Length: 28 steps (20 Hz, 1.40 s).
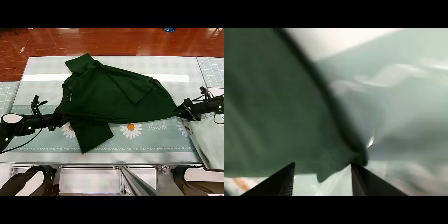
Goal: Fold the shirts.
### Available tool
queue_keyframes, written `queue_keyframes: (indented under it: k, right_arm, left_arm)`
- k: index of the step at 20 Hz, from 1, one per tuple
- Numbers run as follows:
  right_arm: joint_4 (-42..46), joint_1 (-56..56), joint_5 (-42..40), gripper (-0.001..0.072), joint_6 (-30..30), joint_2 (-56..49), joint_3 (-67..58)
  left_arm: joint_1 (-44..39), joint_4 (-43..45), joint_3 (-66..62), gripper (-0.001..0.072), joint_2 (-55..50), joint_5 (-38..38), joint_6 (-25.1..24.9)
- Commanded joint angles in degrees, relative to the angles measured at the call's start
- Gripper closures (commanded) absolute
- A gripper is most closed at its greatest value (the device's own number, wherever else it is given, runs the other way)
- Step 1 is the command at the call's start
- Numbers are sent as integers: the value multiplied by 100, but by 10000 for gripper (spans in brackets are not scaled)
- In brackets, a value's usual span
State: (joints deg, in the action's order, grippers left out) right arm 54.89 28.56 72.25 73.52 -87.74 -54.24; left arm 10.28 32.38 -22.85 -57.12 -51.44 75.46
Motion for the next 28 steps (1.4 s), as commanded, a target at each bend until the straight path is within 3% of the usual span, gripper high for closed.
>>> queue_keyframes:
  k: [1, 2, 3, 4, 5, 6, 12, 17, 20, 25, 28]
  right_arm:
    - [-372, -446, -549, 301, -37, -149, 2]
    - [-498, -555, -739, 309, -35, -149, 2]
    - [-525, -660, -898, 368, -9, -149, 2]
    - [-555, -748, -1008, 455, -4, -149, 2]
    - [-645, -820, -1027, 644, -44, -149, 0]
    - [-817, -859, -968, 691, -109, -144, -37]
    - [-1102, -938, -9, 691, -127, 503, -1917]
    - [-1062, -933, 22, 691, 256, 1204, -4937]
    - [-752, -931, -74, 691, 455, 1705, -6249]
    - [251, -933, 2, 691, 557, 3204, -6373]
    - [741, -933, 492, 691, 695, 3915, -6371]
  left_arm:
    - [4, 2, -2, 687, -2, -24, -2]
    - [4, 2, -2, 688, -2, -24, -4]
    - [4, 2, -2, 687, -2, -22, -4]
    - [4, 2, -2, 687, -2, -20, -26]
    - [4, -4, -2, 687, -2, -22, -90]
    - [4, -7, -11, 687, -2, -22, -92]
    - [15, -166, -1547, 687, 11, -81, -90]
    - [39, -409, -4741, 688, 9, -247, -90]
    - [267, -223, -6688, 688, 9, -719, -70]
    - [874, 1394, -9512, 688, 76, -2173, 544]
    - [1071, 1980, -9927, 688, 568, -2385, 581]
